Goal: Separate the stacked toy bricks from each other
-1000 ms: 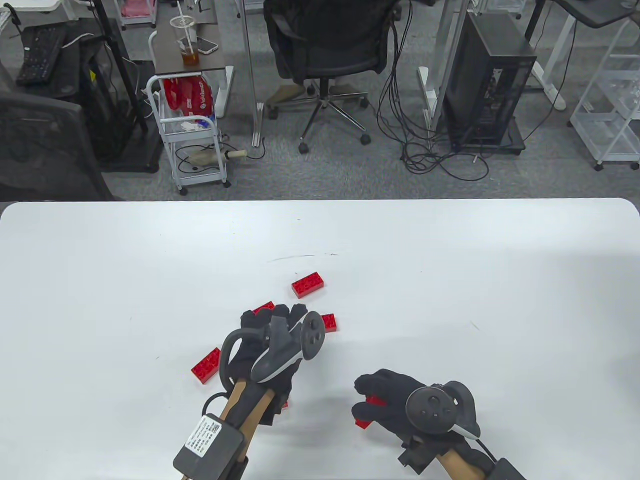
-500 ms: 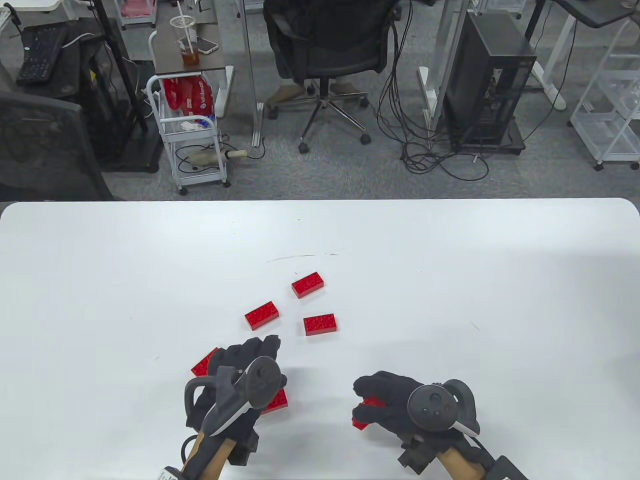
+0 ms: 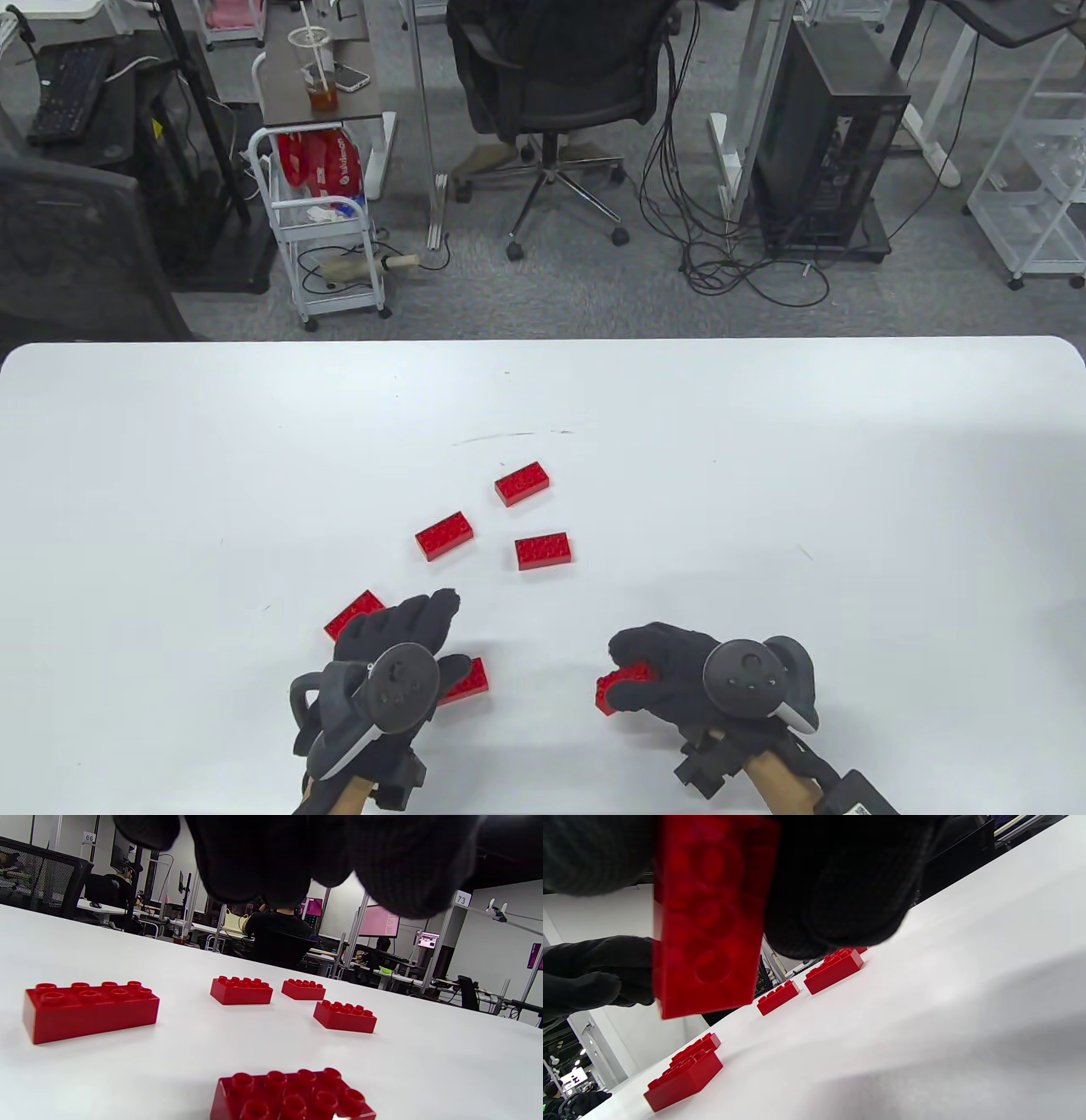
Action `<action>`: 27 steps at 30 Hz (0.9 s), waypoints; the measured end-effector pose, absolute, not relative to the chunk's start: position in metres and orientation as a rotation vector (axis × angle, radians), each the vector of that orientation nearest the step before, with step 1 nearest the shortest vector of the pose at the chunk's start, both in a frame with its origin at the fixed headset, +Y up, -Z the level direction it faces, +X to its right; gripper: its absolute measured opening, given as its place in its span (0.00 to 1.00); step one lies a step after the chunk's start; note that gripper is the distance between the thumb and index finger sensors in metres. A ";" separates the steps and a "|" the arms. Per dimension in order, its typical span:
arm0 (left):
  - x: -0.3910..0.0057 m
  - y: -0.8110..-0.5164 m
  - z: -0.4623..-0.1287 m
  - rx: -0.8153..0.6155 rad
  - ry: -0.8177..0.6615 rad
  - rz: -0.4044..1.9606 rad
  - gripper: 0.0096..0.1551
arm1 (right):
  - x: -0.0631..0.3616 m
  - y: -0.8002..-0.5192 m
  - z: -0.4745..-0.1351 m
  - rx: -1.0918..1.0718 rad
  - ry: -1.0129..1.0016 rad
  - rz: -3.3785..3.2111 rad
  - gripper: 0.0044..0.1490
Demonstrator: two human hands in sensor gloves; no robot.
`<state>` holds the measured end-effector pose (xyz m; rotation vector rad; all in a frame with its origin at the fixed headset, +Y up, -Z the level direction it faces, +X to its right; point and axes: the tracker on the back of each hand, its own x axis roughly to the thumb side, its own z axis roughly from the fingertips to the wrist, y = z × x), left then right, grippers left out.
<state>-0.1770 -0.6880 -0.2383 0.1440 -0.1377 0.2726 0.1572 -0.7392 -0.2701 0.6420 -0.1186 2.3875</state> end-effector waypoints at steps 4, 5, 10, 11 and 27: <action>-0.186 -0.687 -0.237 0.155 -0.141 0.315 0.44 | 0.157 -0.739 -0.276 0.608 -0.151 2.474 0.42; -0.188 -0.687 -0.238 0.155 -0.140 0.323 0.44 | 0.157 -0.738 -0.277 0.599 -0.150 2.481 0.42; -0.201 -0.692 -0.245 0.136 -0.127 0.377 0.44 | 0.150 -0.736 -0.286 0.550 -0.162 2.515 0.41; -0.202 -0.693 -0.246 0.133 -0.124 0.382 0.43 | 0.148 -0.735 -0.287 0.542 -0.164 2.528 0.40; -0.205 -0.700 -0.253 0.088 -0.144 0.413 0.43 | 0.075 -0.730 -0.323 0.514 -0.075 2.785 0.36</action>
